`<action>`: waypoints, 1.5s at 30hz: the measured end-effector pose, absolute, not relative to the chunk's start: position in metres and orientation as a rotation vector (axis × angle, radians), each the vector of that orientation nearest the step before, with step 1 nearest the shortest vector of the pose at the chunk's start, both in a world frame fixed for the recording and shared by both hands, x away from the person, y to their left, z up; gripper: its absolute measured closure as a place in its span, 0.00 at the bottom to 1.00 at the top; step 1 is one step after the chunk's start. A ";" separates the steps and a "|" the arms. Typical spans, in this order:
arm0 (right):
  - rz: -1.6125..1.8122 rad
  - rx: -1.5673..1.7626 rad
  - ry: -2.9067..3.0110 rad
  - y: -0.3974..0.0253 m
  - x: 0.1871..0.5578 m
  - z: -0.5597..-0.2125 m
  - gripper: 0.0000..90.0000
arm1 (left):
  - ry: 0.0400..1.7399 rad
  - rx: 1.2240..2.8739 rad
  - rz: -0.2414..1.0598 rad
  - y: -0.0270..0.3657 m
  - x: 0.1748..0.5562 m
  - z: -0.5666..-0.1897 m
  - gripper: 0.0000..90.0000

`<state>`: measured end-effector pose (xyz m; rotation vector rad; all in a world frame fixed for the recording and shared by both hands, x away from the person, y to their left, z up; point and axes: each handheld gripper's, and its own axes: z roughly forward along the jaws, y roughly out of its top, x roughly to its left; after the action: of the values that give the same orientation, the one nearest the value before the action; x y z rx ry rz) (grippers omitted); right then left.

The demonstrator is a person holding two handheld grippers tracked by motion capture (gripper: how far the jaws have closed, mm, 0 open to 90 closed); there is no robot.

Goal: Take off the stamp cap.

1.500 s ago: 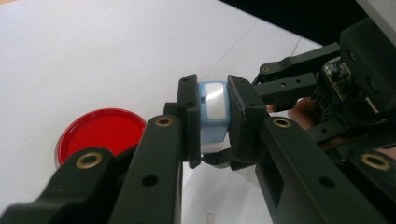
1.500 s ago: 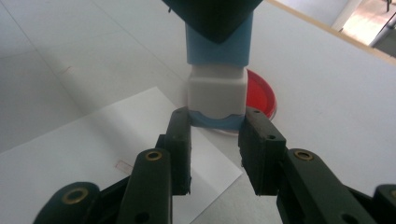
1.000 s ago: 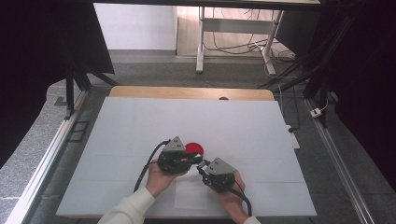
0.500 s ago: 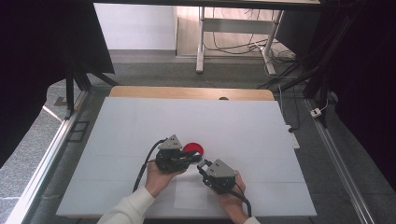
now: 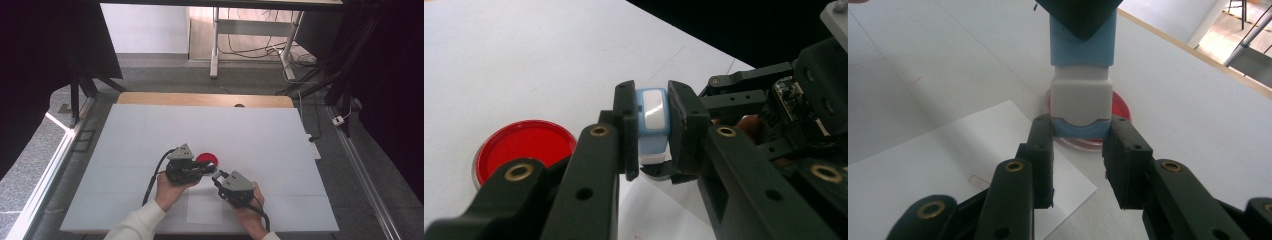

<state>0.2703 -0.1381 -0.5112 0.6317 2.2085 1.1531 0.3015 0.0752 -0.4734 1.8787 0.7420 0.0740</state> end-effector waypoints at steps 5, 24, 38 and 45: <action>1.094 0.712 2.250 -0.150 0.276 -0.525 0.73 | 0.791 1.768 0.197 0.109 0.303 -0.454 0.84; 1.183 0.700 2.225 -0.176 0.277 -0.509 0.73 | 0.773 1.839 0.079 0.100 0.307 -0.470 0.84; 1.236 0.763 2.217 -0.216 0.279 -0.507 0.73 | 0.763 1.877 0.101 0.095 0.305 -0.471 0.84; 1.238 0.762 2.229 -0.236 0.276 -0.507 0.73 | 0.769 1.886 0.132 0.098 0.306 -0.469 0.84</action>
<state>0.2761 -0.2358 -0.5066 0.7620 2.2290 1.2378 0.3056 0.0985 -0.4687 1.8864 0.7693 0.1323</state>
